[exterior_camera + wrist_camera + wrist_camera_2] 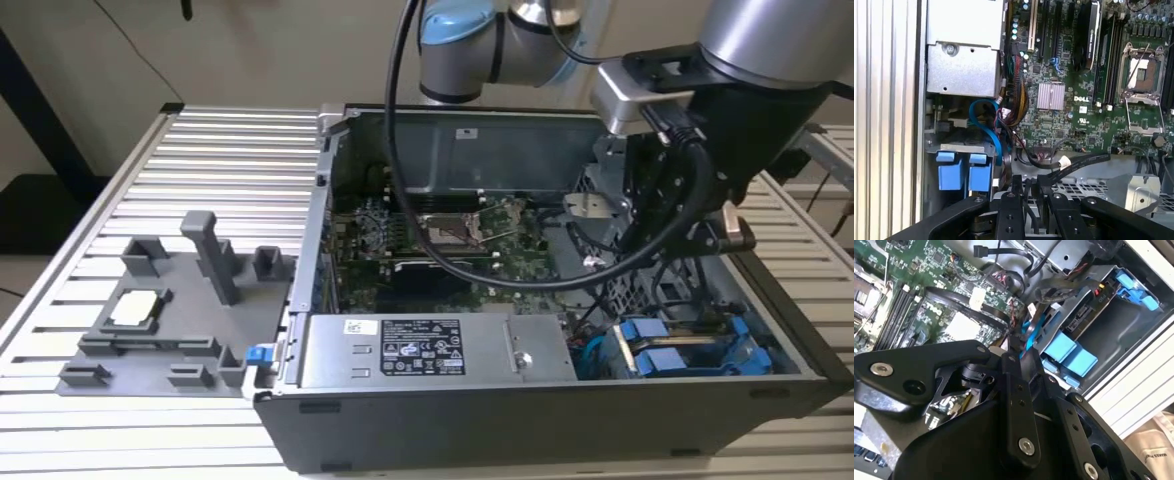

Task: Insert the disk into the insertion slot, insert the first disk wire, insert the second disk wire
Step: 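Insert the second disk wire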

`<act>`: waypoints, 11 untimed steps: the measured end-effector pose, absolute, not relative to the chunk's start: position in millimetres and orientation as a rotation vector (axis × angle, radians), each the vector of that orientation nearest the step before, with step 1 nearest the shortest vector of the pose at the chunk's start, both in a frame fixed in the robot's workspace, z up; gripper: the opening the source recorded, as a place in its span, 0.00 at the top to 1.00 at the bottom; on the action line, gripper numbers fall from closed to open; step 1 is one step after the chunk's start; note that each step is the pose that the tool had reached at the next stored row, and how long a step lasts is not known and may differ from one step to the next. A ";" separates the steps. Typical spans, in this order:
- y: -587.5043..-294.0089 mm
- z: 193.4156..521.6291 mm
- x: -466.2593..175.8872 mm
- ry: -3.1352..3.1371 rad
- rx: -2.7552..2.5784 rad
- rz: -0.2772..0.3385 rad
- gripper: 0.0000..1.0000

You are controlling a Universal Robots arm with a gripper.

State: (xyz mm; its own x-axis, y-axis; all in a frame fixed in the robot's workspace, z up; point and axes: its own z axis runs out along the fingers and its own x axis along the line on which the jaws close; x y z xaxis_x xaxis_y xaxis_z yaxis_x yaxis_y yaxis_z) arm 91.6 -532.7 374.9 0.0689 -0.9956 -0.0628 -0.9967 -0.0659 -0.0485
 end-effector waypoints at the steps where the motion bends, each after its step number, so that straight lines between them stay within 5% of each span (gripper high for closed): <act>1: -532.7 374.4 91.6 2.091 -2.237 0.018 0.73; 11: -530.2 371.2 88.9 2.086 -2.232 0.010 0.73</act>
